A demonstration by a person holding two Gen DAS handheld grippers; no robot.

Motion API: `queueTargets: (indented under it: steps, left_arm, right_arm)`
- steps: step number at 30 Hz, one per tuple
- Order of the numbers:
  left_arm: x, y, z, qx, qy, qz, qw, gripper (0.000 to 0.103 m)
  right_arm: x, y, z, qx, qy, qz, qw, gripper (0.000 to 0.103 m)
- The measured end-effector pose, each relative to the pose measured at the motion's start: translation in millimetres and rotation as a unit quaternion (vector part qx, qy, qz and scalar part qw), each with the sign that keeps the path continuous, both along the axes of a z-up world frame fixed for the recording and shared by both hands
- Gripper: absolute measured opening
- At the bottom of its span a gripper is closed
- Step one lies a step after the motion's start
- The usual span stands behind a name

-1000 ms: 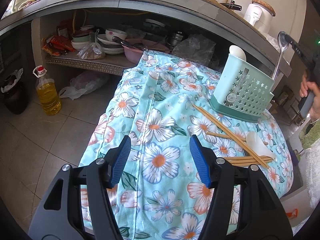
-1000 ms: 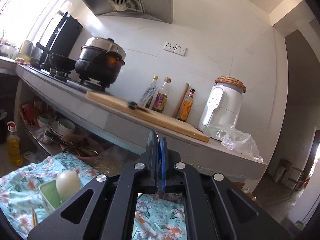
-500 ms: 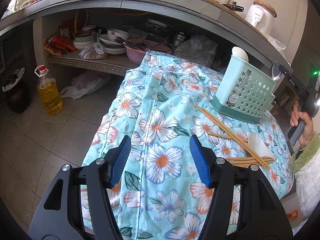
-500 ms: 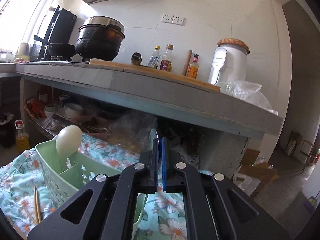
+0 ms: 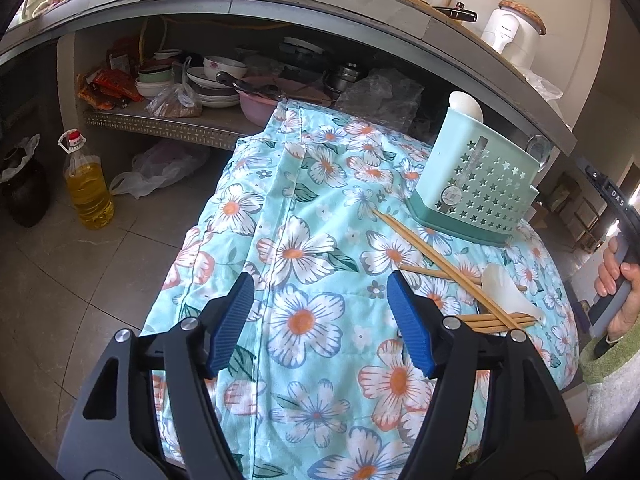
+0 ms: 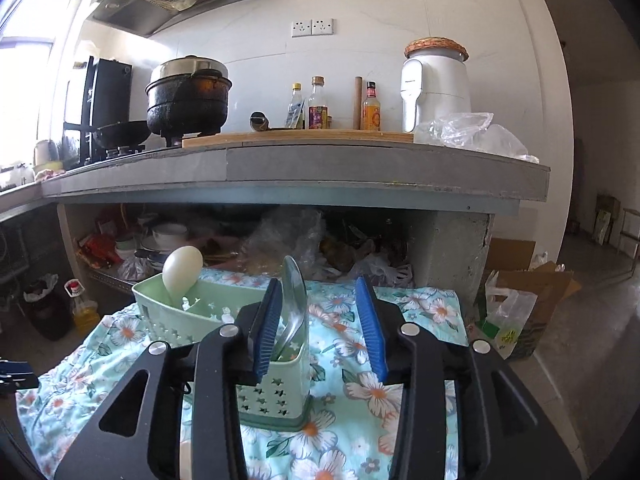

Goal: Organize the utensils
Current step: 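Lower the metal spoon into the caddy and open the right tool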

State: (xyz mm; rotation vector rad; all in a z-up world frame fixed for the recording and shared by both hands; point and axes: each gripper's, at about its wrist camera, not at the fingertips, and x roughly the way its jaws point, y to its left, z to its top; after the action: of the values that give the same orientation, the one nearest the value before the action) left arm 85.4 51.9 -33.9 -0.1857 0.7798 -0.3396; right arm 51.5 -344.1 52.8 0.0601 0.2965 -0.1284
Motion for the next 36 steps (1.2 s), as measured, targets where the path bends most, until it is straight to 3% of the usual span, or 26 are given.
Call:
queueTargets:
  steps: [6, 10, 14, 17, 22, 29, 32, 36]
  left_arm:
    - [-0.1, -15.2, -6.1, -0.014, 0.026, -0.025, 0.9993, 0.082]
    - [-1.5, -34.6, -15.0, 0.013, 0.042, -0.044, 0.9980, 0.086]
    - [-0.3, -50.7, -26.0, 0.040, 0.066, -0.062, 0.9951, 0.087]
    - [1.7, -53.9, -29.2, 0.031, 0.080, -0.064, 0.9942, 0.088]
    - [4.9, -53.1, -26.8, 0.031, 0.087, -0.052, 0.9943, 0.092]
    - [6.6, -51.6, -17.1, 0.043, 0.071, -0.033, 0.9959, 0.095]
    - [5.3, -54.9, -7.1, 0.056, 0.050, -0.028, 0.9968, 0.095]
    - [5.6, -57.4, -2.1, 0.038, 0.051, -0.031, 0.9975, 0.095]
  right_arm:
    - [-6.2, 18.7, -27.9, 0.035, 0.135, 0.043, 0.989, 0.071]
    - [-9.6, 44.9, -59.7, 0.025, 0.218, 0.061, 0.974, 0.080]
    - [-13.6, 57.0, -82.7, 0.042, 0.258, 0.060, 0.963, 0.088]
    - [-14.8, 57.8, -85.2, 0.041, 0.252, 0.054, 0.965, 0.096]
    - [-14.2, 47.5, -82.6, 0.038, 0.247, 0.027, 0.968, 0.097]
    - [-8.6, 27.7, -93.4, 0.083, 0.280, -0.014, 0.956, 0.097]
    - [-13.0, 27.5, -92.0, 0.073, 0.262, -0.034, 0.962, 0.097]
    - [-17.0, 25.5, -81.7, 0.071, 0.229, -0.039, 0.970, 0.097]
